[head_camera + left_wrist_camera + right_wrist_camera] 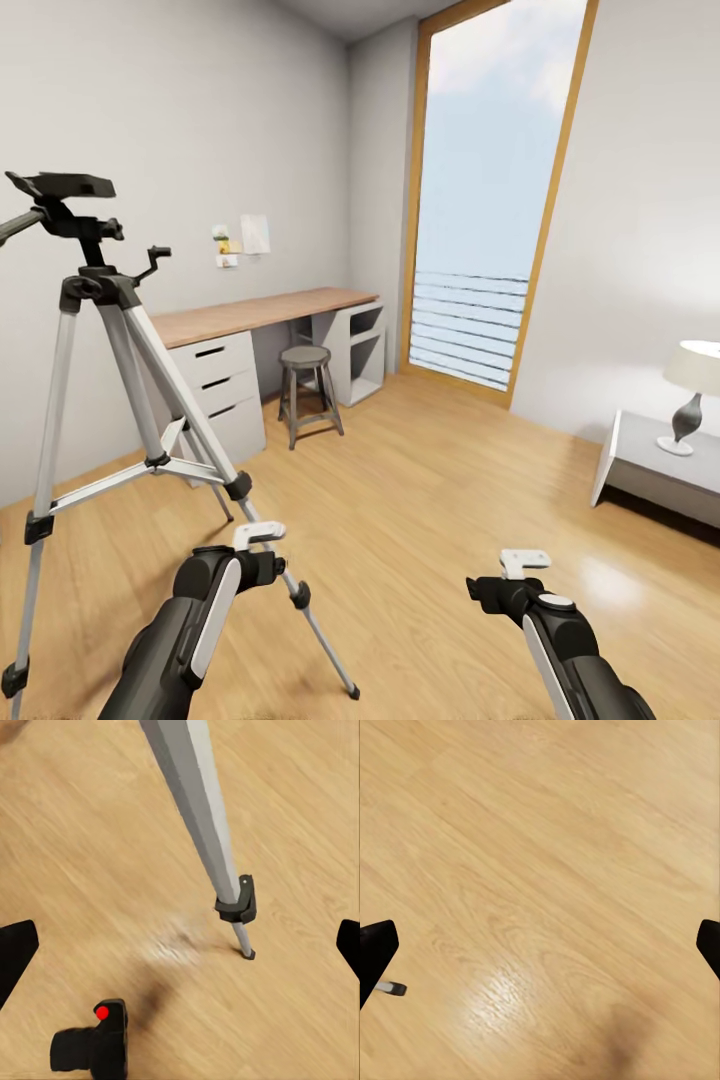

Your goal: Attach the digital camera to the camera tripod in the bedroom.

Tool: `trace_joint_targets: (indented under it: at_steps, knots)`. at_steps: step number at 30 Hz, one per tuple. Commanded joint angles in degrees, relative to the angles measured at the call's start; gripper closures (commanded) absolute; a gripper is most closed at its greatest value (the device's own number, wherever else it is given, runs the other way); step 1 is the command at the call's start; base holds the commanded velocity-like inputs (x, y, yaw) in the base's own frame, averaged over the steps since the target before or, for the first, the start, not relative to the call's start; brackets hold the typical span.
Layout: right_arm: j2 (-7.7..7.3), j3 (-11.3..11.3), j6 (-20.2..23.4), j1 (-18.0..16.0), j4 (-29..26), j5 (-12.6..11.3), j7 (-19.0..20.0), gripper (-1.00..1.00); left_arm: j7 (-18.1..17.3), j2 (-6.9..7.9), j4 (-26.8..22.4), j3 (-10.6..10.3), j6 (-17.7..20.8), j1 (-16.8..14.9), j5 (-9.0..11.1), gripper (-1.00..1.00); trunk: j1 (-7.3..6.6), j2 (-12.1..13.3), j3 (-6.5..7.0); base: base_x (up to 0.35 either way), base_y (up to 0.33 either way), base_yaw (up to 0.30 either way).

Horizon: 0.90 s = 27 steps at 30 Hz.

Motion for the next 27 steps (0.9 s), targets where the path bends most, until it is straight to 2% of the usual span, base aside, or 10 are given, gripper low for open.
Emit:
trace_joint_targets:
  at_steps: [1, 8, 27]
  knots:
    - [0.0, 0.0, 0.25, -0.03, -0.05, -0.06, -0.02, -1.0, 0.95, -0.03, -0.05, 0.01, 0.18, -0.03, 0.69, -1.0, 0.22, -0.44, -0.25, 0.0, 0.0, 0.0]
    - [-0.03, 0.02, 0.16, -0.03, -0.04, -0.1, -0.02, -1.0, 2.32, 0.01, -0.02, 0.12, 0.13, -0.03, 0.86, -1.0, 1.75, -3.25, -1.5, 0.0, 0.0, 0.0]
    - [-0.05, 0.08, 0.16, -0.03, -0.08, 0.02, -0.28, -1.0, 2.48, -0.01, 0.12, 0.17, 0.12, -0.03, 0.77, -1.0, 5.93, -10.87, -4.91, 0.0, 0.0, 0.0]
